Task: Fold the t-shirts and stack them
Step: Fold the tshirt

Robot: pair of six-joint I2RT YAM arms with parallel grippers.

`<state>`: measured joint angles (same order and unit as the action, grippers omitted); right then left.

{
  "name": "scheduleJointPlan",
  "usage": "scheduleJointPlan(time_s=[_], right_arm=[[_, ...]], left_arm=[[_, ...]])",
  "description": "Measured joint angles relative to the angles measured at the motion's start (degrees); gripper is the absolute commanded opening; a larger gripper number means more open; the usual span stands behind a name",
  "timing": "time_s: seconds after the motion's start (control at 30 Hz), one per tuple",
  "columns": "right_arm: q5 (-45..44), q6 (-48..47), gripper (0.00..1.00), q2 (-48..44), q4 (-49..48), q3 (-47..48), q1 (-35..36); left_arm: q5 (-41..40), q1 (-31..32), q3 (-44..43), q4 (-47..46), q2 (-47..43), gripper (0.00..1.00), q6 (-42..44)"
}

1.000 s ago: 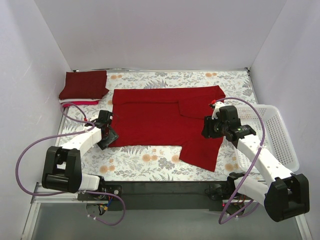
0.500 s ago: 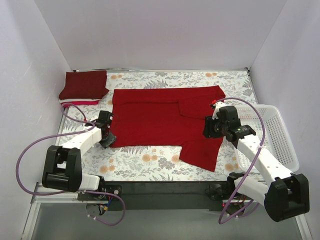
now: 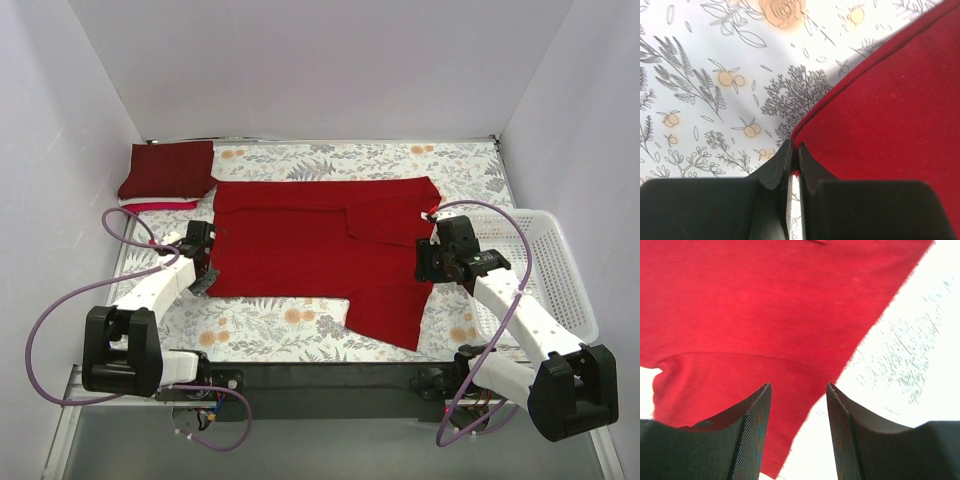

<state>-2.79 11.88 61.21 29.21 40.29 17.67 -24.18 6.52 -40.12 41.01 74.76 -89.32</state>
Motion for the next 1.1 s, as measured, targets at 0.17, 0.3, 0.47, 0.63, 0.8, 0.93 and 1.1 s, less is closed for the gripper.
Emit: scheduleJointPlan(time_s=[0.17, 0.3, 0.47, 0.63, 0.8, 0.93, 1.1], right_arm=[[-2.9, 2.2, 0.55, 0.0, 1.1, -0.8, 0.0], [-4.7, 3.4, 0.53, 1.4, 1.6, -1.7, 0.0], [-6.1, 4.3, 0.47, 4.2, 1.2, -1.9, -0.7], [-5.8, 4.9, 0.42, 5.5, -0.8, -2.8, -3.0], [-4.3, 5.6, 0.41, 7.5, -3.3, -4.8, -4.3], [-2.9, 6.2, 0.42, 8.8, -5.3, -6.6, -4.6], [-2.2, 6.8, 0.42, 9.1, -7.8, -7.8, -5.1]], left_arm=[[-0.5, -1.2, 0.0, 0.0, 0.0, 0.0, 0.2], [-0.5, -1.2, 0.0, 0.0, -0.1, 0.0, 0.6], [-0.5, -1.5, 0.0, -0.1, -1.4, 0.0, 0.9], [-0.5, -1.5, 0.0, -0.1, -1.8, 0.0, 1.0], [-0.5, -1.5, 0.0, -0.1, -1.8, 0.0, 1.0], [-0.5, -1.5, 0.0, -0.1, -1.8, 0.0, 1.0], [-0.5, -1.5, 0.0, -0.1, -1.8, 0.0, 1.0]])
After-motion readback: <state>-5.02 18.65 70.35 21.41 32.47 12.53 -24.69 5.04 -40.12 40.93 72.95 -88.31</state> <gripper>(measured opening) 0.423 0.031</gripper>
